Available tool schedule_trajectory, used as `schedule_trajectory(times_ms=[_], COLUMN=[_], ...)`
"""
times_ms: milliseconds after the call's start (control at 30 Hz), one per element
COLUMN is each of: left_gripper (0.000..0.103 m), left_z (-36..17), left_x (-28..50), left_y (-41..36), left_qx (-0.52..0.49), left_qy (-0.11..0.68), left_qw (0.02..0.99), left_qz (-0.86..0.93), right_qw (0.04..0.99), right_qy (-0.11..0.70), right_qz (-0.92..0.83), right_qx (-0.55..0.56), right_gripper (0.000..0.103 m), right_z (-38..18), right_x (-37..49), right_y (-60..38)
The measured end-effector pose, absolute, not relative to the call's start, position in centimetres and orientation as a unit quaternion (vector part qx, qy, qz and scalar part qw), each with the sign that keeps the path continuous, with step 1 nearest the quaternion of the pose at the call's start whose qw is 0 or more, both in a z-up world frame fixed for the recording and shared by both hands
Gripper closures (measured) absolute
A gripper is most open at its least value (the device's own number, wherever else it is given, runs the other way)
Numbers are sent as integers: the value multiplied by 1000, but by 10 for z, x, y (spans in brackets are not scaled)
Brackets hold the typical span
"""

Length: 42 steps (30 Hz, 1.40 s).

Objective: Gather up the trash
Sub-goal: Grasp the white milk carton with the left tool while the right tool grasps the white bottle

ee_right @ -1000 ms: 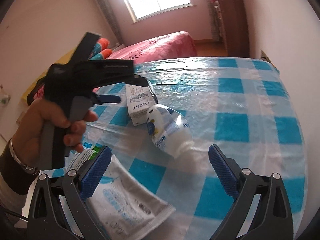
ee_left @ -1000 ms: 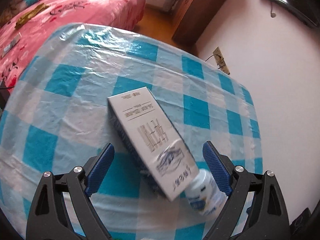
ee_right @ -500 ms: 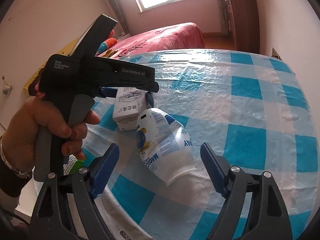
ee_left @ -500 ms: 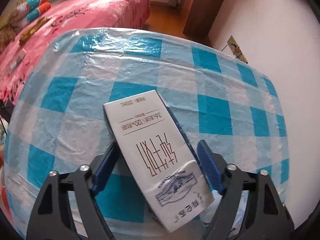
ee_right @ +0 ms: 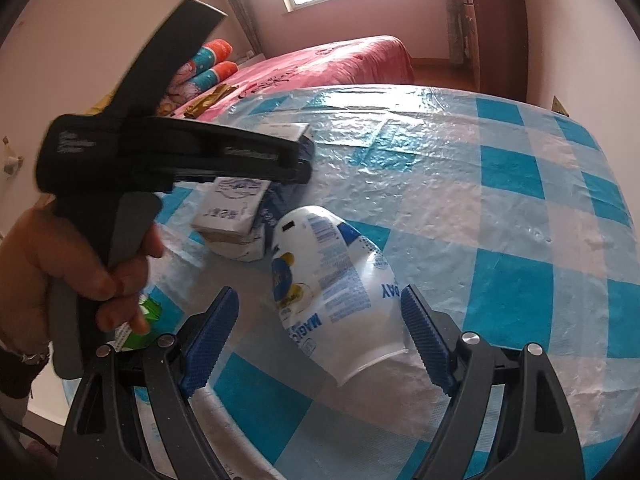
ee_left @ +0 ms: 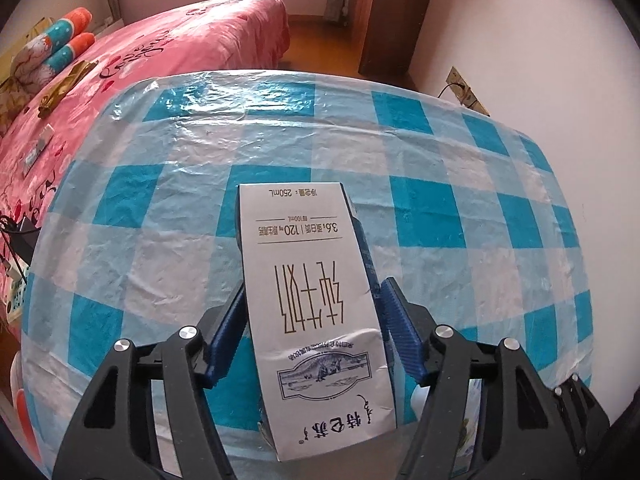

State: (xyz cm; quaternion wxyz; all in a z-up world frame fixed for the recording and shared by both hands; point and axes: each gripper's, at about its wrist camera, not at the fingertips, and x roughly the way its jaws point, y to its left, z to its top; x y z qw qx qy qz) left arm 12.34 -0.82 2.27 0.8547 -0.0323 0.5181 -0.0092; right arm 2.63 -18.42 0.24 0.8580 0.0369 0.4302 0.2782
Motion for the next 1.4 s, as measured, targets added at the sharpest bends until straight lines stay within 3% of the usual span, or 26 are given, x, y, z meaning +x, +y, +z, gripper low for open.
schedule_trajectory(times_ms=[300, 433, 633, 733, 933, 1000, 1067, 1100, 1333, 1400], left_gripper=[39, 39, 39, 39, 39, 39, 39, 39, 39, 39], left_z=[29, 32, 37, 39, 43, 45, 46, 46, 50, 51], left_x=[105, 94, 77, 69, 50, 43, 36, 32, 7, 0], left_y=[6, 14, 27, 33, 46, 52, 57, 60, 80, 85], left_qx=[-45, -52, -61, -63, -77, -79, -81, -81, -85, -86], left_qy=[503, 496, 487, 482, 473, 471, 470, 469, 460, 458], left_qw=[863, 866, 871, 873, 877, 878, 878, 879, 883, 884], left_qz=[-17, -20, -29, -33, -40, -41, -41, -40, -36, -35], right_qw=[865, 871, 873, 877, 869, 865, 866, 866, 872, 875], right_qy=[424, 420, 417, 411, 426, 428, 426, 425, 426, 423], right_qz=[266, 254, 253, 249, 251, 259, 260, 262, 239, 229], right_qx=[11, 4, 12, 9, 19, 24, 24, 23, -30, -45], right_gripper=[22, 39, 45, 64, 61, 49, 29, 27, 26, 33], right_z=[1, -1, 0, 3, 1, 0, 1, 1, -4, -4], right_x=[29, 26, 23, 20, 26, 28, 29, 29, 35, 35], right_y=[-174, -174, -177, -178, -178, -178, -175, -173, -152, -148])
